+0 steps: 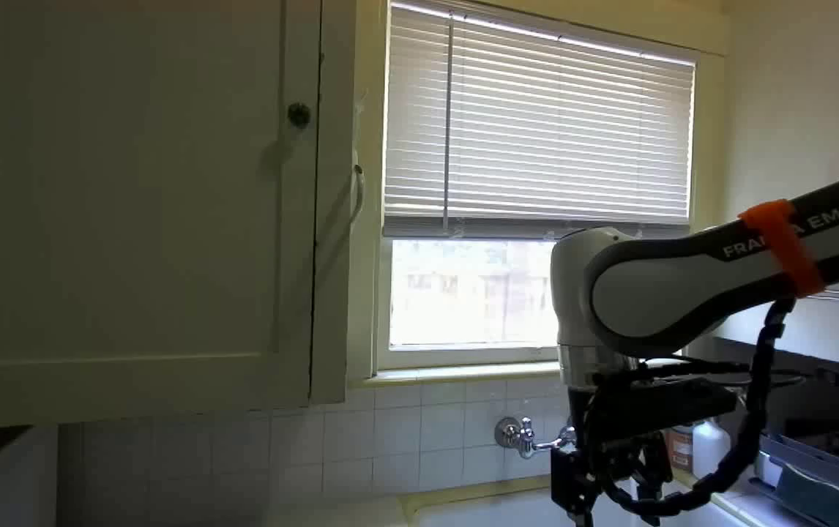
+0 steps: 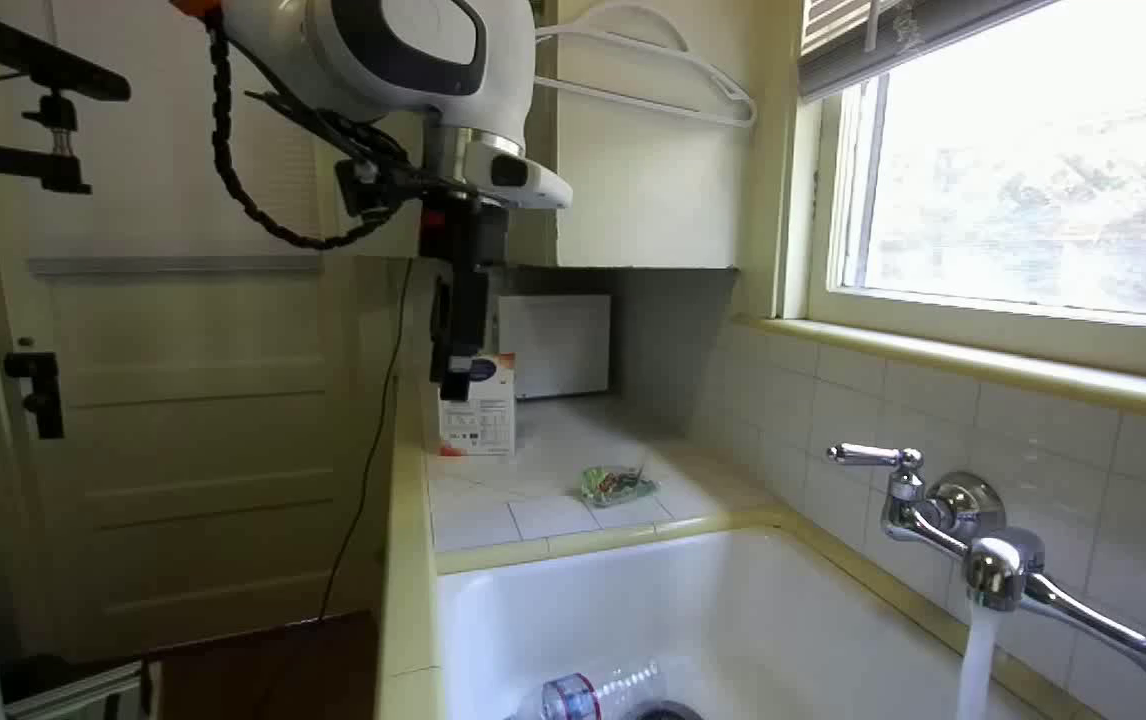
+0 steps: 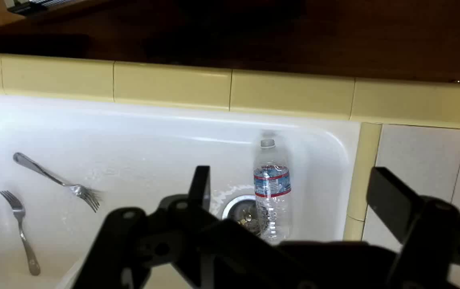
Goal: Close the tap faucet
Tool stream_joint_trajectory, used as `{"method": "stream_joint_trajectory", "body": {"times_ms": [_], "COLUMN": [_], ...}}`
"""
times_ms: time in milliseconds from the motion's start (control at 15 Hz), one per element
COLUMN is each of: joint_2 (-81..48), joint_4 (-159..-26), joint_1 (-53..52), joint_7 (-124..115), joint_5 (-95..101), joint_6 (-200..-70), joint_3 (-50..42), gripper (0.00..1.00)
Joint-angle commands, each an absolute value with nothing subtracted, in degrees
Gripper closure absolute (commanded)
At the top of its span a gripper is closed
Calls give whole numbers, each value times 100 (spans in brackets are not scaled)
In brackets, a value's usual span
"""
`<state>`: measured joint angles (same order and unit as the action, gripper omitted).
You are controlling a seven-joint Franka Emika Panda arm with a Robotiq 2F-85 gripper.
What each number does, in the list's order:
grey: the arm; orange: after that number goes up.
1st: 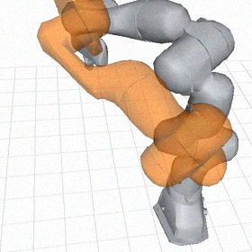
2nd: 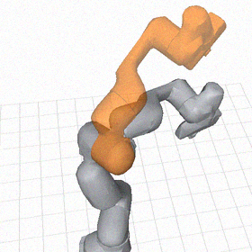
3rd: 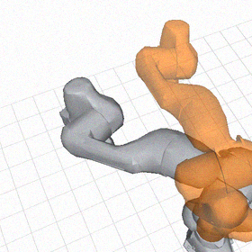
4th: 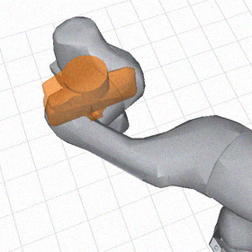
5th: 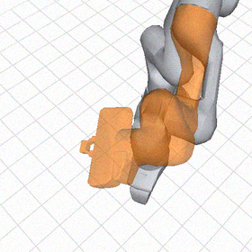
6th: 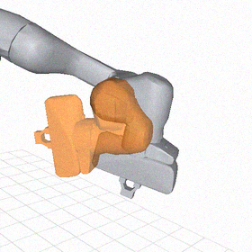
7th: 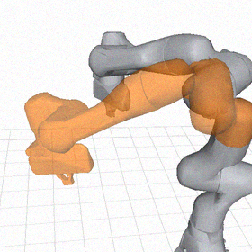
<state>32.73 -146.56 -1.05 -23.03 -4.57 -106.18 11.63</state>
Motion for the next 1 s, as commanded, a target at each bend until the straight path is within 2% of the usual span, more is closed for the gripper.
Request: {"method": "stream_joint_trajectory", "body": {"times_ms": [0, 467, 933], "joint_2": [3267, 3195, 2356], "joint_4": [-14650, -14610, -13892], "joint_1": [-152, -87, 780], "joint_7": [-2322, -2418, -3197], "joint_5": [-434, -398, -116], "joint_6": [-10611, -10664, -11384], "joint_3": [1120, 1123, 655], "gripper": [0, 0, 0]}}
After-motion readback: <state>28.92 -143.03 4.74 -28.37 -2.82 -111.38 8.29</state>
